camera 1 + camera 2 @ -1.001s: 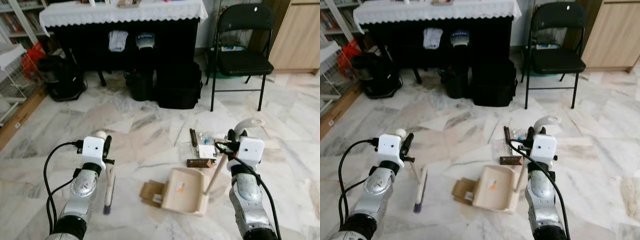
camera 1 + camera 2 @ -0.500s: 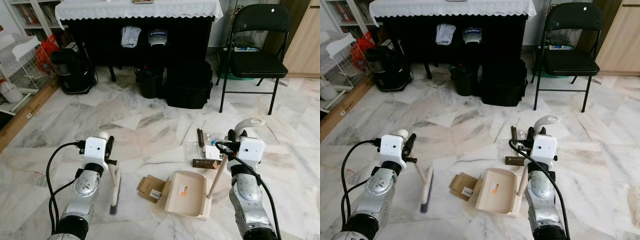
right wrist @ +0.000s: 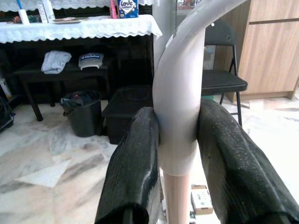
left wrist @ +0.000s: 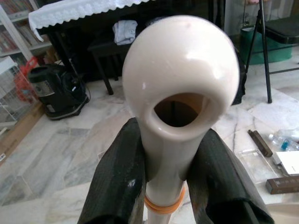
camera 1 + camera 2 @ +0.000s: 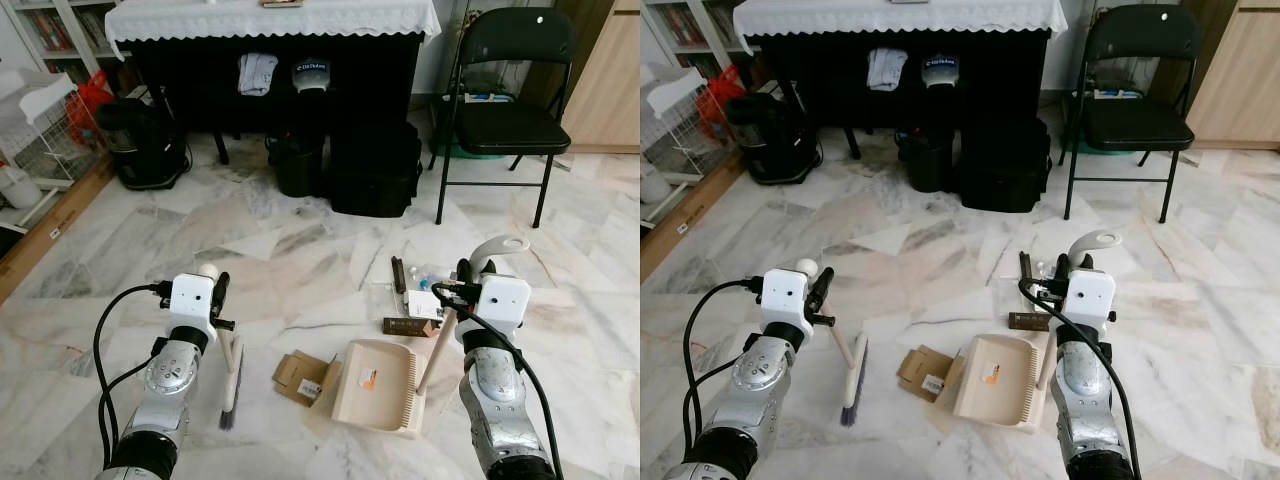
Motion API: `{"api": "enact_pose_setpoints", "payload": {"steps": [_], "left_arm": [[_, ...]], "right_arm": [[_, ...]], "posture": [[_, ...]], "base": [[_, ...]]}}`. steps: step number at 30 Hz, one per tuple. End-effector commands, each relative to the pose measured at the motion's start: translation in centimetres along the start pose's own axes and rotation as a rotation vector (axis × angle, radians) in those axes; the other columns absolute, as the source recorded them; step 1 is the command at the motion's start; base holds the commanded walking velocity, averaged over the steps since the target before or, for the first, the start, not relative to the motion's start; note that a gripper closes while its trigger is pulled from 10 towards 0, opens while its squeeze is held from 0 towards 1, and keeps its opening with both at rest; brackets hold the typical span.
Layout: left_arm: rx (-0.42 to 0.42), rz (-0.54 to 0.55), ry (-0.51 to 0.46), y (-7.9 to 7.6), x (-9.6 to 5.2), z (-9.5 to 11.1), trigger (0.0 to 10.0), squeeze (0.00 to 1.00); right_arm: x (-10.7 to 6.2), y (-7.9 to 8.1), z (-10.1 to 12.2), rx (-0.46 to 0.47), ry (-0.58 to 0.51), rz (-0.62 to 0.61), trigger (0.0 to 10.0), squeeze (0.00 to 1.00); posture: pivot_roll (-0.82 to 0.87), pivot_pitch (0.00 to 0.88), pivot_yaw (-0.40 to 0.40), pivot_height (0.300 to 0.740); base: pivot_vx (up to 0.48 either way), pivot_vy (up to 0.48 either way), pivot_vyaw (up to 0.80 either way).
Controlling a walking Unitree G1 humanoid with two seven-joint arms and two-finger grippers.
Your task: Sweep floor
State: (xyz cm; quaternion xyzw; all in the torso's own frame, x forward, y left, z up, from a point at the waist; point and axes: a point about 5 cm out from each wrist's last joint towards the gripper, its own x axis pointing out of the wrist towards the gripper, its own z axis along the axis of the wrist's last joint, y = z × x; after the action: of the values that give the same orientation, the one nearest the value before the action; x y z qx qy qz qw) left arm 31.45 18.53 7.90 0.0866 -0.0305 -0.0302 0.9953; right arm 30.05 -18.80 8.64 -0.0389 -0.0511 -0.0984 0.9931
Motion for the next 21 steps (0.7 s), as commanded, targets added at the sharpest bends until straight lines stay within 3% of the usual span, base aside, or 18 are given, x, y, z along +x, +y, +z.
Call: {"api": "enact_pose_setpoints", "payload": {"steps": [1, 15, 21], "left_arm": [[0.012, 0.002, -0.027, 0.2, 0.14, 0.45, 10.0, 0.0], [0.016, 0.01, -0.025, 0.45, 0.18, 0.45, 10.0, 0.0], [0.019, 0.014, -0.024, 0.54, 0.18, 0.44, 10.0, 0.0]], "right_arm": [[0.32, 0.23, 0.76, 0.007, -0.04, 0.009, 10.0, 0.0], [0.32, 0.24, 0.71, 0.005, -0.036, 0.013, 10.0, 0.0], [0.31, 0.25, 0.7, 0.007, -0.034, 0.012, 10.0, 0.0]], "posture": [[-0.01, 0.048, 0.064, 0.74], [-0.01, 0.059, 0.062, 0.74], [-0.01, 0.066, 0.063, 0.74]], "base": [[0.304, 0.0, 0.0], [0.332, 0.0, 0.0], [0.04, 0.0, 0.0]]}}
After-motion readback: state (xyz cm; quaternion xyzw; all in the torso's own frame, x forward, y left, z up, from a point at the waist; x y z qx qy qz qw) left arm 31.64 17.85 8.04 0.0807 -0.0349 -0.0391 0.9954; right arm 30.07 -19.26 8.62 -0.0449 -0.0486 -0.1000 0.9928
